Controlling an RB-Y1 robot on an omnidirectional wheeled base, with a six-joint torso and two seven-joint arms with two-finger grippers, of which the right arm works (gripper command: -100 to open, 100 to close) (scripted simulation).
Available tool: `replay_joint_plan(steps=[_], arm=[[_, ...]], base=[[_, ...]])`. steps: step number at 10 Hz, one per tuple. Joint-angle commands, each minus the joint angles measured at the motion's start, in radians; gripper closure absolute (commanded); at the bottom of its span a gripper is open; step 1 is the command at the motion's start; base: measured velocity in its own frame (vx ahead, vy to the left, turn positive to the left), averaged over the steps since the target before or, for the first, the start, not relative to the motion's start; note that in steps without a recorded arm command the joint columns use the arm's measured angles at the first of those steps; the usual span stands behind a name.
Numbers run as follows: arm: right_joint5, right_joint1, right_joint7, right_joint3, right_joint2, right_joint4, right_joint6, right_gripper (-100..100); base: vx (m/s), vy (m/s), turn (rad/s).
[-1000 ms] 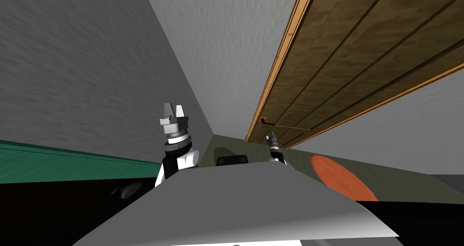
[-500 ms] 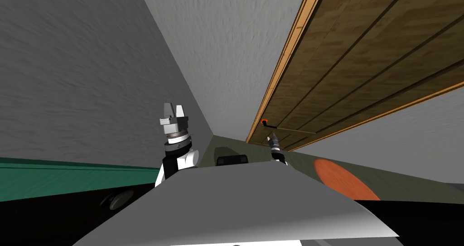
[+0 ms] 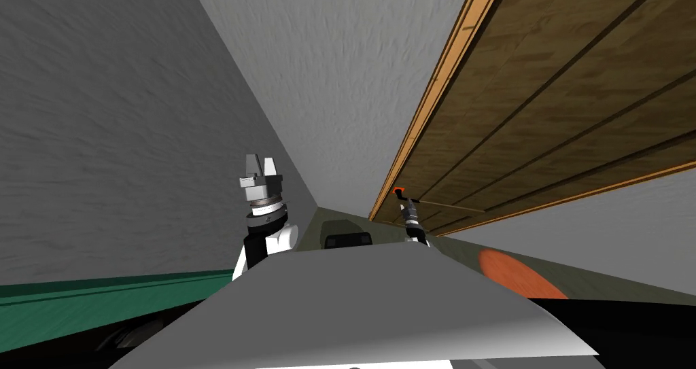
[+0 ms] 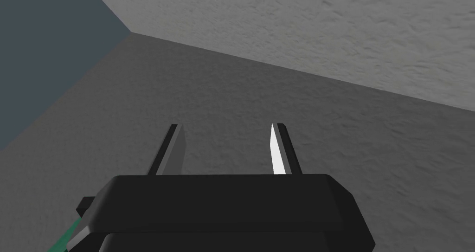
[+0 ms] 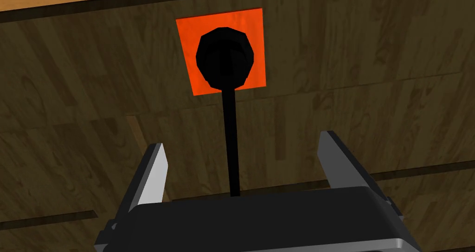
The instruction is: Pull the door open
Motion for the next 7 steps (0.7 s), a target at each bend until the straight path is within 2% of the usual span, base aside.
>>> replay_joint_plan(steps=[1, 3, 4, 7], arm=[[-0.002, -0.009, 0.007, -0.004, 0.004, 0.007, 0.005, -100], [-0.002, -0.010, 0.007, -0.004, 0.004, 0.006, 0.005, -100], [-0.002, -0.010, 0.007, -0.004, 0.004, 0.006, 0.005, 100], [-0.002, -0.010, 0.007, -0.004, 0.004, 0.006, 0.005, 100]], base=[[0.202, -0.113, 0.027], [0.126, -0.048, 0.018], [-0.007, 0.000, -0.004], [-0.023, 0.005, -0.003]])
